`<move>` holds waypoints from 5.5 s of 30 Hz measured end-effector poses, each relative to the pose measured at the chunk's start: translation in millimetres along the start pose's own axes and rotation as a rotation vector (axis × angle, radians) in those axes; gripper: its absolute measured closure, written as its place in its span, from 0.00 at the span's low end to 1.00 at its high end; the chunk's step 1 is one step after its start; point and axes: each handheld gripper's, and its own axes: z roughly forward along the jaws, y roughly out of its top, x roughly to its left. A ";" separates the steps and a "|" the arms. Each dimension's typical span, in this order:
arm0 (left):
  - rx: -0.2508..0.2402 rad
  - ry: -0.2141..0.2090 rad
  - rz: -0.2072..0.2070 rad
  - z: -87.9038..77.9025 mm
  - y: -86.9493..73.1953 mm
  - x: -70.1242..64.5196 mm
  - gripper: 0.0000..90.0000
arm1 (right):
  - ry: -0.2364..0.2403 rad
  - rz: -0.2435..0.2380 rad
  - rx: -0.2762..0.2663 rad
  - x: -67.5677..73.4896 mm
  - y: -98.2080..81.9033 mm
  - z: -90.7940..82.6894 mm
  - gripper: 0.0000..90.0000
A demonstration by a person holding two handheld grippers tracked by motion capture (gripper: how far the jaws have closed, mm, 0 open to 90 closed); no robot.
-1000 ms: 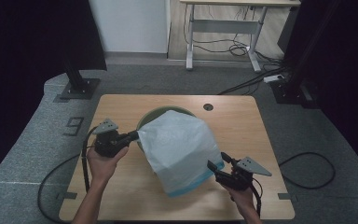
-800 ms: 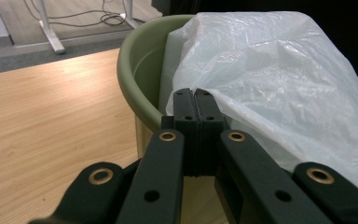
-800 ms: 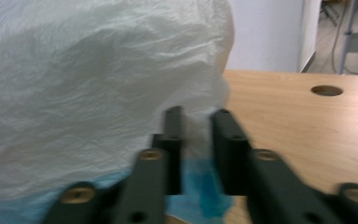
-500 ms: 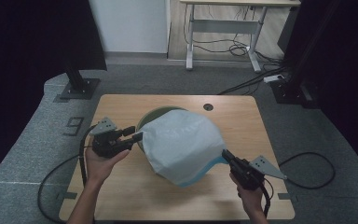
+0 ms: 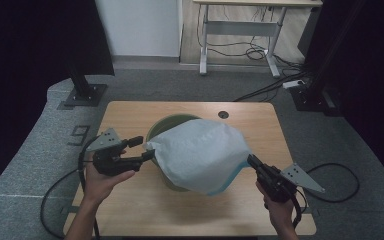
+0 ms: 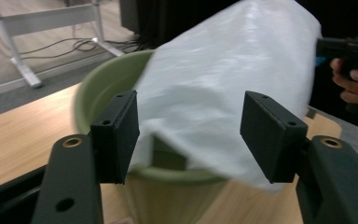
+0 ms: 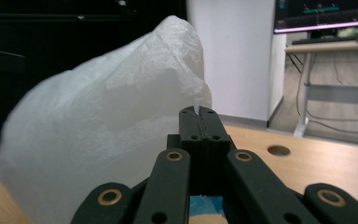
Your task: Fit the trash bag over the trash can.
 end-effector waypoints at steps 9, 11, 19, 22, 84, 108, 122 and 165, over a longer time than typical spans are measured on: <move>0.046 -0.062 0.089 28.5 14.1 -32.8 0.44 | 0.053 -0.057 -0.013 26.4 21.1 6.7 0.98; 0.049 -0.075 0.091 35.1 15.7 -35.3 0.44 | 0.058 -0.051 -0.009 29.2 22.6 8.8 0.98; 0.062 -0.097 0.068 54.1 16.0 -36.6 0.41 | 0.085 -0.045 -0.008 36.8 23.9 16.9 0.98; 0.063 -0.104 0.056 59.3 14.0 -36.6 0.41 | 0.093 -0.046 -0.004 39.1 23.3 18.9 0.98; -0.033 -0.167 -0.075 70.3 10.8 -18.2 1.00 | 0.061 -0.144 0.016 68.3 -18.1 -3.7 0.64; -0.072 -0.182 -0.108 57.9 13.5 -9.5 1.00 | 0.029 -0.237 0.006 66.5 -13.3 11.7 0.99; -0.085 -0.214 -0.094 51.4 15.6 -5.1 0.96 | 0.028 -0.220 0.019 59.7 -10.8 21.8 0.99; -0.125 -0.335 -0.181 69.0 10.0 6.3 1.00 | 0.040 -0.218 0.049 59.6 -14.9 25.2 0.99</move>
